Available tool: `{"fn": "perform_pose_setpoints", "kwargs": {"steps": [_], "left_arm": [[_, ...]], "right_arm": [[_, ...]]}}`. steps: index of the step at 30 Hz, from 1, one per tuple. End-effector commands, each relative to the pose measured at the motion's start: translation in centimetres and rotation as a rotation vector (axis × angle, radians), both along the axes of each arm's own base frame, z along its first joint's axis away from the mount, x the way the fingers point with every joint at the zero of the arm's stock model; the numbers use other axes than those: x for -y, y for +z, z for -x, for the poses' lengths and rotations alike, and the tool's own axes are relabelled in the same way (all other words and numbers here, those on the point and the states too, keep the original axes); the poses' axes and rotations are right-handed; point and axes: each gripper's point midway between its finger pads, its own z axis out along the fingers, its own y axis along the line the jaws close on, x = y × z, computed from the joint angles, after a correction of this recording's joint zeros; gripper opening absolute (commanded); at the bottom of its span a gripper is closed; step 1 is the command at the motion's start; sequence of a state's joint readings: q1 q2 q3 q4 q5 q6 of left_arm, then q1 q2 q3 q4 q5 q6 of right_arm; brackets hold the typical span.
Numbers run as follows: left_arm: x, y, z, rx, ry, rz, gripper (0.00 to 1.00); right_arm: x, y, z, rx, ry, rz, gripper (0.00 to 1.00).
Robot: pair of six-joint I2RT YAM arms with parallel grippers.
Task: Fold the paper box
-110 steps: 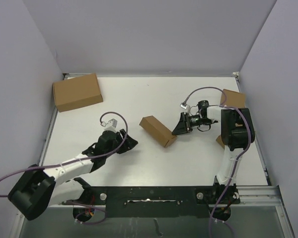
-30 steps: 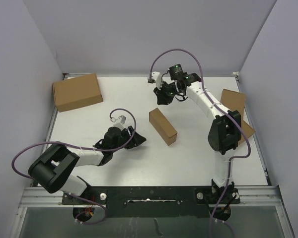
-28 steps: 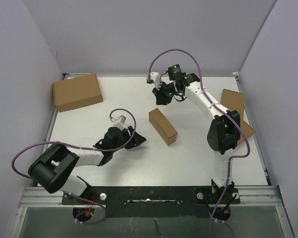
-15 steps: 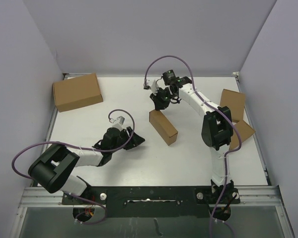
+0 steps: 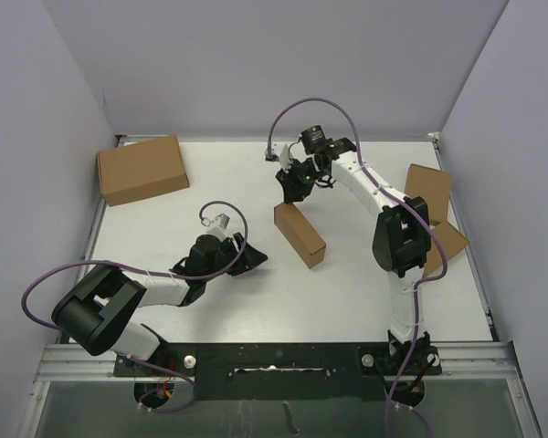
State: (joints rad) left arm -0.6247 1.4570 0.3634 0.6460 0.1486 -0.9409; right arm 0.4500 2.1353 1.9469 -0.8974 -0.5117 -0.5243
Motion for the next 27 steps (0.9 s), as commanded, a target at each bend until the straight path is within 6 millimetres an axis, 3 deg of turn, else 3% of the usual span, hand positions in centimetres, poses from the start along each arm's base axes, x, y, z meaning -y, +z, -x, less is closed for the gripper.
{"fn": "perform_pose_setpoints", "kwargs": {"steps": [1, 4, 8, 14, 17, 22, 27], "left_arm": [[0.8, 3.7, -1.0, 0.099, -0.005, 0.097, 0.5], [0.8, 3.8, -0.9, 0.103, -0.004, 0.108, 0.51], [0.8, 3.9, -0.9, 0.105, -0.002, 0.116, 0.51], [0.9, 3.8, -0.9, 0.106, -0.004, 0.121, 0.5], [0.9, 3.7, -0.9, 0.101, -0.004, 0.121, 0.5], [0.9, 3.6, -0.8, 0.098, -0.005, 0.123, 0.5], [0.9, 3.5, -0.6, 0.093, -0.007, 0.128, 0.5]], "right_arm": [[-0.2, 9.3, 1.0, 0.094, 0.005, -0.173, 0.23], [0.7, 10.8, 2.8, 0.062, 0.005, -0.245, 0.27], [2.0, 10.4, 6.0, -0.02, 0.002, -0.311, 0.27], [4.6, 5.4, 11.3, -0.104, 0.047, -0.215, 0.18], [6.1, 4.3, 13.3, -0.098, 0.088, -0.176, 0.14], [7.4, 3.7, 14.7, -0.049, 0.105, -0.134, 0.11], [8.0, 3.4, 14.7, -0.029, 0.095, -0.098, 0.1]]}}
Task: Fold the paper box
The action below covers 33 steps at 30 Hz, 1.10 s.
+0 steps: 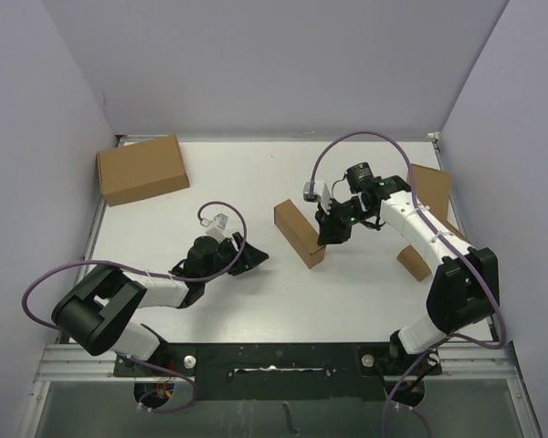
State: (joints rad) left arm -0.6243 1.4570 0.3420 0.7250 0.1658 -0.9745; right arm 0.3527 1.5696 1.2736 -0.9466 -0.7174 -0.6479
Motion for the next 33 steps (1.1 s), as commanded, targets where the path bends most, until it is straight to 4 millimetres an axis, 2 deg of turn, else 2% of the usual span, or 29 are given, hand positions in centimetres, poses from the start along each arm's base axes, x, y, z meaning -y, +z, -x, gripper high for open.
{"fn": "perform_pose_setpoints", "kwargs": {"steps": [1, 14, 21, 27, 30, 33], "left_arm": [[0.4, 2.6, -0.6, 0.073, -0.002, 0.068, 0.5], [0.3, 2.2, -0.4, 0.064, -0.002, 0.067, 0.5], [0.4, 2.3, -0.4, 0.067, -0.002, 0.071, 0.5], [0.2, 2.4, -0.4, 0.072, 0.003, 0.073, 0.5], [0.2, 2.5, -0.5, 0.071, 0.002, 0.075, 0.5], [0.3, 2.4, -0.4, 0.069, 0.0, 0.078, 0.5]], "right_arm": [[0.5, 1.2, -0.8, 0.107, 0.008, 0.013, 0.1], [1.5, -3.6, -1.0, 0.04, 0.002, 0.146, 0.09], [1.3, -2.5, -1.4, 0.064, 0.011, 0.138, 0.09], [0.8, 1.1, -1.9, 0.129, 0.008, 0.073, 0.1], [0.6, 1.1, -2.1, 0.128, 0.009, 0.075, 0.1], [0.5, 0.3, -2.2, 0.115, 0.011, 0.089, 0.1]]}}
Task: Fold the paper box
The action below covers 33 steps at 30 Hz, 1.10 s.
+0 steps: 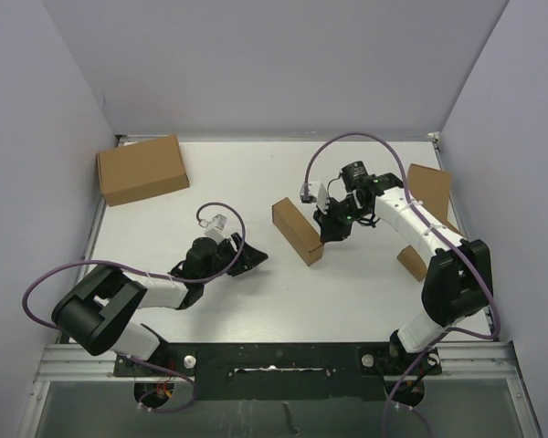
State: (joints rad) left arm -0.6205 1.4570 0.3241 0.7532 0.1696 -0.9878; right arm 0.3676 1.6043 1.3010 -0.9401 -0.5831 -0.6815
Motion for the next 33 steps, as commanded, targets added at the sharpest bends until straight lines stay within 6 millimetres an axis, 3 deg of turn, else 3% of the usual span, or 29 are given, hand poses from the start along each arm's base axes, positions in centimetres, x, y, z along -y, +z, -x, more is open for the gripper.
{"fn": "perform_pose_setpoints", "kwargs": {"steps": [1, 11, 14, 17, 22, 25, 27, 30, 33], "left_arm": [[0.4, 2.4, -0.6, 0.07, -0.005, 0.063, 0.5], [0.5, 2.1, -0.5, 0.065, -0.005, 0.064, 0.5], [0.4, 2.1, -0.5, 0.066, -0.004, 0.064, 0.5], [0.4, 2.2, -0.5, 0.067, -0.003, 0.064, 0.5], [0.6, 2.4, -0.6, 0.07, -0.008, 0.073, 0.5], [0.8, 2.7, -0.6, 0.074, -0.01, 0.085, 0.51], [0.8, 2.7, -0.7, 0.074, -0.011, 0.09, 0.52], [1.0, 2.5, -0.7, 0.069, -0.014, 0.097, 0.52], [1.2, 2.4, -0.7, 0.065, -0.019, 0.109, 0.52]], "right_arm": [[-0.6, 1.3, -0.4, 0.044, 0.018, -0.027, 0.1], [0.1, -3.6, -0.1, -0.025, 0.019, 0.07, 0.1], [0.3, -4.1, 0.3, -0.045, 0.026, 0.085, 0.1], [0.2, -3.3, 0.4, -0.035, 0.032, 0.069, 0.1], [-1.1, 1.2, 0.2, -0.012, 0.029, -0.066, 0.15], [-1.6, 3.7, -0.4, -0.024, -0.002, -0.174, 0.26], [-1.6, 4.4, -1.1, -0.043, -0.04, -0.229, 0.38], [-1.7, 3.5, -2.3, -0.118, -0.128, -0.281, 0.55], [-1.9, 1.5, -3.3, -0.197, -0.189, -0.297, 0.61]]}}
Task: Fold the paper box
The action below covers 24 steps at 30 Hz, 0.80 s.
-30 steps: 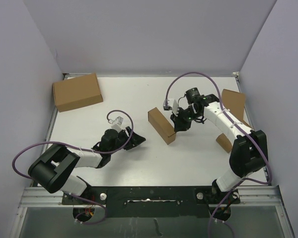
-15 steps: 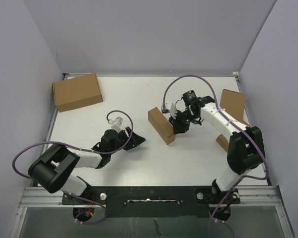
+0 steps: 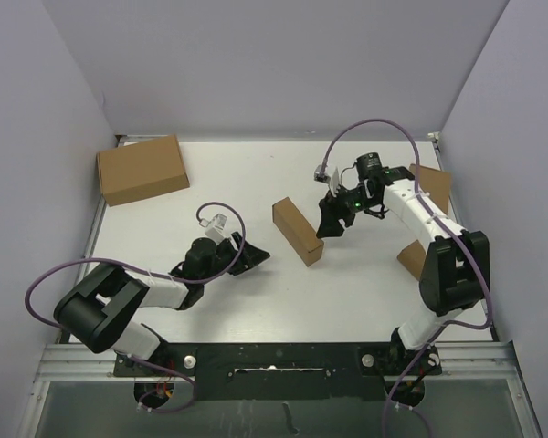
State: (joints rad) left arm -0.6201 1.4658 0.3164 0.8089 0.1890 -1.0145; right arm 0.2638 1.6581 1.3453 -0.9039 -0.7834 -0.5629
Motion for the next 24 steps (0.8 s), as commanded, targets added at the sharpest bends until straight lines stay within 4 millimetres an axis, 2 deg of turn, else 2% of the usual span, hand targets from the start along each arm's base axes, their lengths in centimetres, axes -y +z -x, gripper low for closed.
{"fn": "perform_pose_setpoints", "kwargs": {"steps": [1, 5, 9, 13, 19, 24], "left_arm": [[0.8, 1.6, -0.7, 0.053, -0.011, 0.066, 0.52], [0.9, 1.4, -0.6, 0.044, -0.015, 0.07, 0.52], [1.0, 1.3, -0.7, 0.043, -0.015, 0.07, 0.52], [1.1, 1.1, -0.8, 0.04, -0.02, 0.07, 0.52], [1.4, 1.0, -0.9, 0.04, -0.027, 0.078, 0.52], [1.5, 1.1, -1.0, 0.039, -0.03, 0.077, 0.52]], "right_arm": [[-1.4, -0.8, -1.7, -0.11, -0.078, -0.103, 0.61], [-1.3, -2.6, -2.7, -0.194, -0.116, -0.109, 0.6], [-0.1, -3.3, -3.7, -0.257, -0.175, -0.14, 0.46], [1.9, -4.3, -4.4, -0.307, -0.243, -0.162, 0.38], [4.3, -6.3, -4.8, -0.36, -0.302, -0.144, 0.31], [5.5, -6.4, -5.4, -0.381, -0.346, -0.172, 0.28]]}}
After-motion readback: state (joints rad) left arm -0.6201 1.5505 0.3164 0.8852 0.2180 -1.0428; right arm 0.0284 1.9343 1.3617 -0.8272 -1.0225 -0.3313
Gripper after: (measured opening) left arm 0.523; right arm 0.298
